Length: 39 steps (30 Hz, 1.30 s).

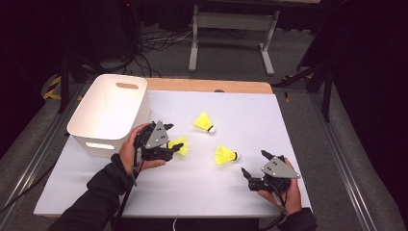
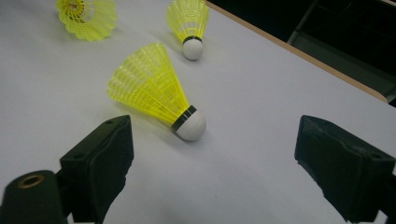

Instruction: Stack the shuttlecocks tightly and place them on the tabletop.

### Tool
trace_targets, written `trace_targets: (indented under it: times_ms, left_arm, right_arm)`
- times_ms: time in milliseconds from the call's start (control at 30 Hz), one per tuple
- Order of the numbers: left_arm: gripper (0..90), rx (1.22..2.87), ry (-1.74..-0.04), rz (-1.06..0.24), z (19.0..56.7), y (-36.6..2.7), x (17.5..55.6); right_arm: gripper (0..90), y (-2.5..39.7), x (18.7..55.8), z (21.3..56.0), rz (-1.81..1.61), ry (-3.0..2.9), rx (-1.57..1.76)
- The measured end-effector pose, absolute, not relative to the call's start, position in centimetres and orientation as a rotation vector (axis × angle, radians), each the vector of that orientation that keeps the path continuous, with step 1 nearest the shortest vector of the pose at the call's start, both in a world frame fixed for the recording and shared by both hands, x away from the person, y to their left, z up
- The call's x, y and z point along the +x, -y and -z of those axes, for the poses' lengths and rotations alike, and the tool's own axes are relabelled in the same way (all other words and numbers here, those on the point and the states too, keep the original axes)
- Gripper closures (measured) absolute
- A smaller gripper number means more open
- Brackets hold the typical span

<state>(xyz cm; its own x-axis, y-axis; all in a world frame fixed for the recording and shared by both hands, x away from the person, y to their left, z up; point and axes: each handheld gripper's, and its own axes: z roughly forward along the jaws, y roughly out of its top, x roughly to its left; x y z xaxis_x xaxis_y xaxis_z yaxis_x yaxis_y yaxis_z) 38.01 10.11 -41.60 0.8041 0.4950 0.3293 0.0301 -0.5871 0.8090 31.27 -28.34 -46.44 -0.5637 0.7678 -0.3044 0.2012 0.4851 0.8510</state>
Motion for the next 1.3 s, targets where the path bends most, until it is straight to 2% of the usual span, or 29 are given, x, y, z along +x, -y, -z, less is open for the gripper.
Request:
trace_targets:
  times_ms: [300, 867, 1300]
  left_arm:
    - [26.4, 2.049, -0.365, -0.693, 42.8, -12.2, 36.5]
    - [22.9, 2.042, -0.317, -0.708, 44.8, -15.1, 34.5]
    - [11.7, 1.981, -0.342, -0.709, 45.8, -19.1, 32.7]
  right_arm:
    - [12.6, 28.2, 31.3, 46.5, -1.038, -2.048, 0.794]
    - [12.1, 27.9, 31.0, 46.4, -1.033, -2.051, 0.777]
    - [10.9, 27.0, 30.8, 45.8, -1.062, -2.096, 0.757]
